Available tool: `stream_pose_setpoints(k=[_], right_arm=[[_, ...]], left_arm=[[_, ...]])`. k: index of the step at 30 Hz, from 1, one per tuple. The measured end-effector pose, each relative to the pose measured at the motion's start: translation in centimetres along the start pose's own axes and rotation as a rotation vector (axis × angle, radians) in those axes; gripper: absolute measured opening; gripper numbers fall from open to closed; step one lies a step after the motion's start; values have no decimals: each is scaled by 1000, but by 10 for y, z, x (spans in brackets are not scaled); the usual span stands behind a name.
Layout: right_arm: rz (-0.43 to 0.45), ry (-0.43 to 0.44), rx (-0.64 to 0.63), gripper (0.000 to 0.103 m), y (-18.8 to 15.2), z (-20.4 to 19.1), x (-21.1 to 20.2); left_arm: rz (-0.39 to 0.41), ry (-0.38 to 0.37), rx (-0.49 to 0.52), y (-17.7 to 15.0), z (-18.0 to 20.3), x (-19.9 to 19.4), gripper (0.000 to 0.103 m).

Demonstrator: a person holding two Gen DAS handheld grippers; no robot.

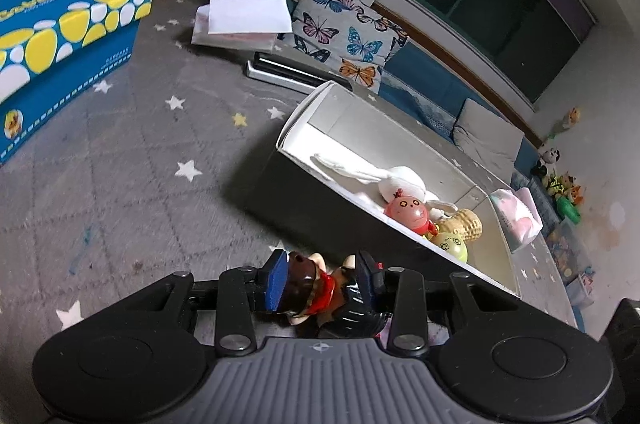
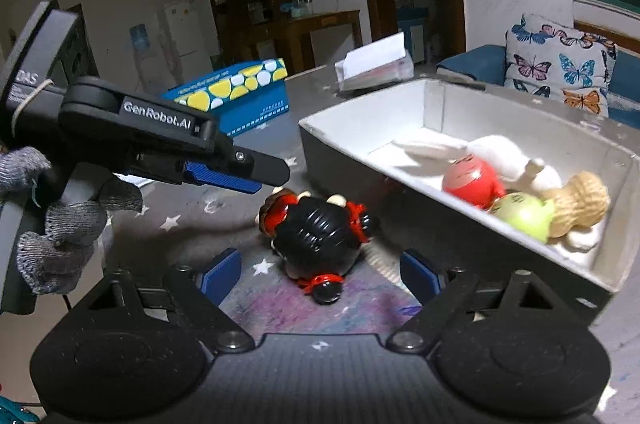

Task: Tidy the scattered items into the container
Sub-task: 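Move the left gripper to the black-haired doll in red and close on it, then lift the doll with the left gripper and carry it over the box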

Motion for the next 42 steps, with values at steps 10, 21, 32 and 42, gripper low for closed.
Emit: stream_pose_setpoints(k=[10, 21, 32, 42], right_arm=[[-62, -7, 14, 80, -4, -8, 30], [-82, -7, 48, 64, -1, -6, 45], [-81, 0, 38, 62, 1, -8, 48], [-99, 25, 19, 62, -8, -4, 33]], left_arm=[[-14, -18, -74, -3, -17, 9, 39], [-32, -26, -115, -6, -26, 20, 39], [-39, -39, -141, -7, -27, 22, 38], [-71, -41, -148, -21, -15, 19, 38]])
Point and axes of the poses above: each gripper's, at about its wrist camera, not at the fingertips, and x roughly the way its jaws point, z to its right, y to its top, the point moved 9 cm from there along x, roughly the way its jaws point, and after that the axes turned 11 degrees about -y, right-handed, at the moved point
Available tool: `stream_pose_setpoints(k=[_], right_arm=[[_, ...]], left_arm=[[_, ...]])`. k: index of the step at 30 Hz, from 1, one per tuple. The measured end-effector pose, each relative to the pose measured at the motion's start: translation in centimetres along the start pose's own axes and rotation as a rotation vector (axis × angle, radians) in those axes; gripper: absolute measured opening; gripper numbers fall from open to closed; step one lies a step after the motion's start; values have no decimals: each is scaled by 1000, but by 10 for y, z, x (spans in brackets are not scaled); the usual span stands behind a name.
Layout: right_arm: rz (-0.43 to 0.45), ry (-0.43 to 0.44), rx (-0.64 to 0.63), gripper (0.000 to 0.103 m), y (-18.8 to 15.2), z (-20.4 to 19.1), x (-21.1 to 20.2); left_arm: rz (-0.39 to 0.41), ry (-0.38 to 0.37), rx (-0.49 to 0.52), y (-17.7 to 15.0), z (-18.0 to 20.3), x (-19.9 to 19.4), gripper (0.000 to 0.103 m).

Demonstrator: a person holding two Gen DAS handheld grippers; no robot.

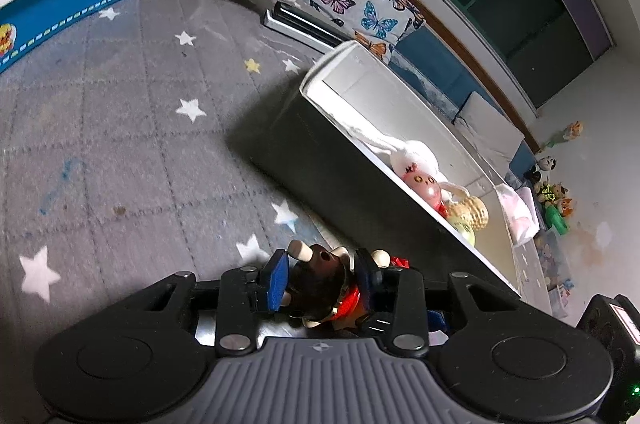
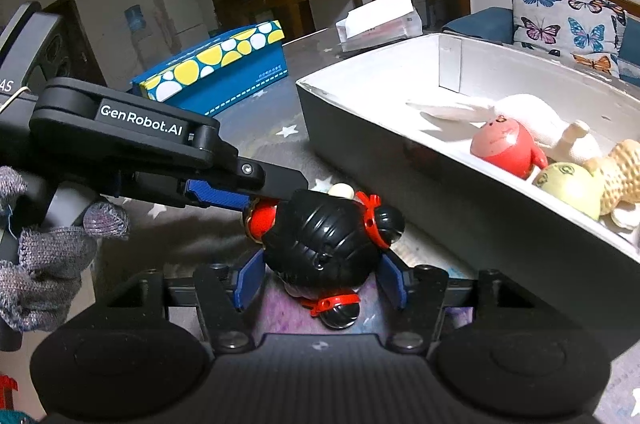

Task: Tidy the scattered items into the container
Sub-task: 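Lift the doll with the left gripper and carry it over the box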

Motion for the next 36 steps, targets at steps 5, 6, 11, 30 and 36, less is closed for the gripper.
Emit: stream_pose_setpoints(k=[5, 6, 11, 30, 36], right_arm=[[-2, 4, -1, 62, -7, 5, -8], [-1, 1, -6, 62, -9, 5, -10], [0, -1, -17, 62, -17, 7, -20], [99, -10, -32, 61, 2, 18, -66], [162, -30, -35, 61, 31, 27, -81]], left_arm=[[-6, 6, 9, -9, 9, 1, 38], [-7, 7, 11, -10, 11, 1, 38], [-15, 0, -7, -20, 16, 0, 39], [39, -27, 68, -12, 70, -22, 36], [82, -60, 102, 13, 93, -25, 36]])
Point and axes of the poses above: each gripper's, at about its wrist camera, not at the fingertips, and x roughly the way its jaws point, z to its right, y to its top, the point moved 9 cm from there along x, roughly the way its jaws point, and after that the axes turned 11 degrees about -y, right-handed, at the moved point
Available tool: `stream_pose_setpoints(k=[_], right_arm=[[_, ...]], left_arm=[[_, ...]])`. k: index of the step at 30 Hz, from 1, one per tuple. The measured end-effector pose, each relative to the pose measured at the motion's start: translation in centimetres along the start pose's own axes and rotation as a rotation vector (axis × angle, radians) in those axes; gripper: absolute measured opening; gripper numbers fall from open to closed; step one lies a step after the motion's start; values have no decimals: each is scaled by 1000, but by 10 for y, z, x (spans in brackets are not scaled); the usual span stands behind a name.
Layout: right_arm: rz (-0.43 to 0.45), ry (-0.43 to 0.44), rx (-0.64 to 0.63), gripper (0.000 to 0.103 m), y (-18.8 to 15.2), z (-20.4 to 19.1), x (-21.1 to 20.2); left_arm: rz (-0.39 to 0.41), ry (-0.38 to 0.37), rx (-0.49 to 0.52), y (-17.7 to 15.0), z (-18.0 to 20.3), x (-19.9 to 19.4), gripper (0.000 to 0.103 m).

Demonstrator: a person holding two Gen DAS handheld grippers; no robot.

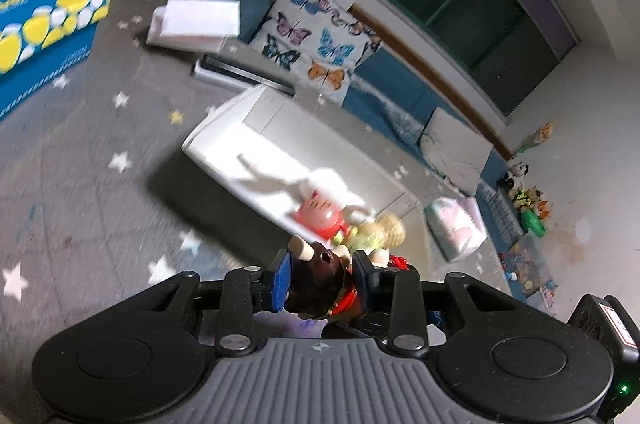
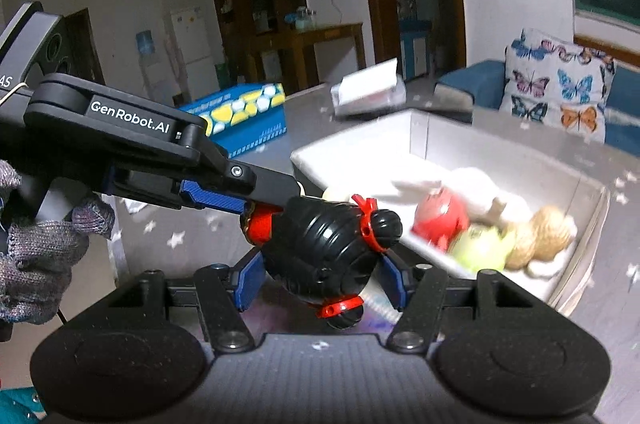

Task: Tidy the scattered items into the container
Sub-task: 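Lift the doll with the left gripper and carry it over the box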

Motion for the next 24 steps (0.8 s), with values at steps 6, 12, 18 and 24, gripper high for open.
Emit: stream_pose_setpoints(k=[6, 12, 18, 24], right_arm=[[24, -24, -10, 61, 30, 14, 5], [5, -42, -16, 61, 48, 29, 24], [-35, -51, -7, 61, 59, 42, 51], [-77, -45, -5, 61, 63, 53, 78]], left_arm=[[23, -23, 21, 29, 10, 12, 36], [22, -27, -14, 52, 5, 35, 36], [20, -10, -36, 69, -10, 60, 35], [14, -1, -66, 79, -26, 80, 35]])
Point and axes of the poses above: each gripper's, at about its wrist camera, not at the fingertips, and x roughly the way its jaws point, z to its right, y to its top, the point moved 9 cm from there along x, roughly the way its jaws point, and after that the axes turned 11 degrees about -y, right-handed, at the moved point
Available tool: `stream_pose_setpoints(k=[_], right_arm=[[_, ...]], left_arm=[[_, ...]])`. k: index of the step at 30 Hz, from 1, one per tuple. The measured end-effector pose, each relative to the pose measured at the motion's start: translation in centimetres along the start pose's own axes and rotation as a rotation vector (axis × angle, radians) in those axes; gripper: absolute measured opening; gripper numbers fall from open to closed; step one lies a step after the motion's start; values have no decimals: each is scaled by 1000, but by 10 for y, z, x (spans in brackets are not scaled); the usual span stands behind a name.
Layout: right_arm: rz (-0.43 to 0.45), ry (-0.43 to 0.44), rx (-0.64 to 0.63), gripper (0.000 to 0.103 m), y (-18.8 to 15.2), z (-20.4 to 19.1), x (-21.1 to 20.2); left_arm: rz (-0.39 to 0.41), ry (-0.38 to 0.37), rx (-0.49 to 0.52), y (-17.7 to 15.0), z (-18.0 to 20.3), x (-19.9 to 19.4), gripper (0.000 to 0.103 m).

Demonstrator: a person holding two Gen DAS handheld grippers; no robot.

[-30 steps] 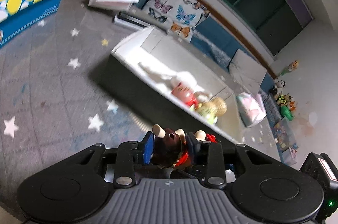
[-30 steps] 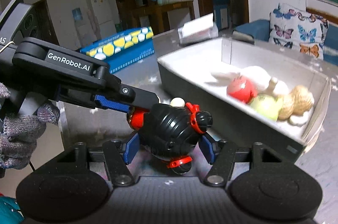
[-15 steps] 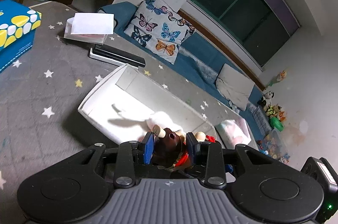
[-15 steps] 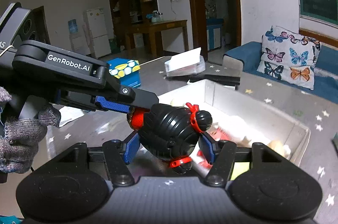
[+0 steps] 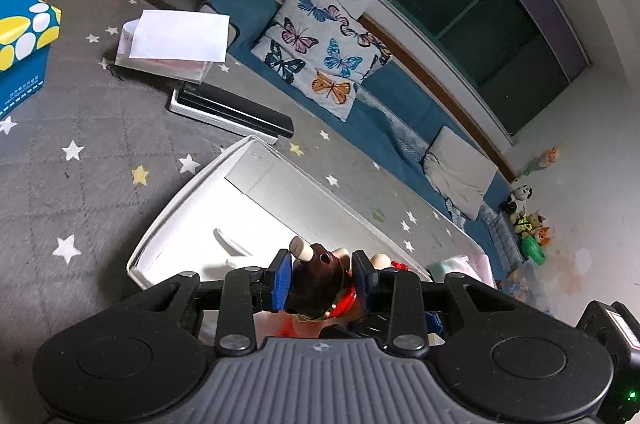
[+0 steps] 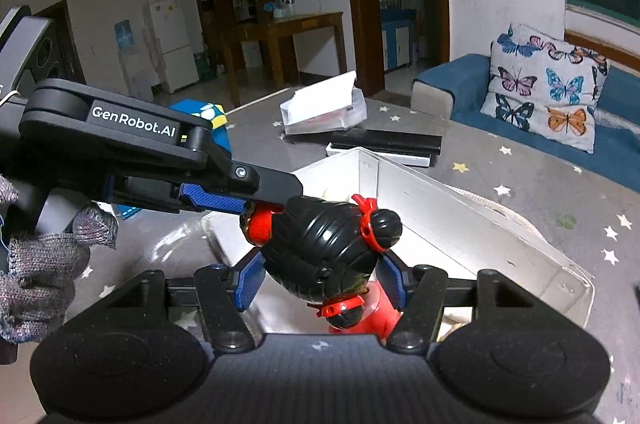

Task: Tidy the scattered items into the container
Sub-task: 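Lift the doll with the left gripper and carry it over the box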

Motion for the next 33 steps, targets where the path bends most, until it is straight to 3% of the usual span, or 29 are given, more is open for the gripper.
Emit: stream_pose_setpoints(k=[25, 33], right_arm=[[-158, 3, -131, 61, 10, 11, 82], [-172, 4, -158, 61, 6, 12, 86]], left_arm=[[26, 35, -163, 13, -57, 45, 36], [26, 56, -133, 8, -55, 47, 36]])
Point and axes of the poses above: each gripper's, at about its wrist camera, not at the fingertips, and x roughly the way its jaws point, z to its right, y to its top, the point moved 9 cm from there along x, roughly the way its jaws point, and after that the axes turned 11 degrees about -y, right-handed, at the moved point
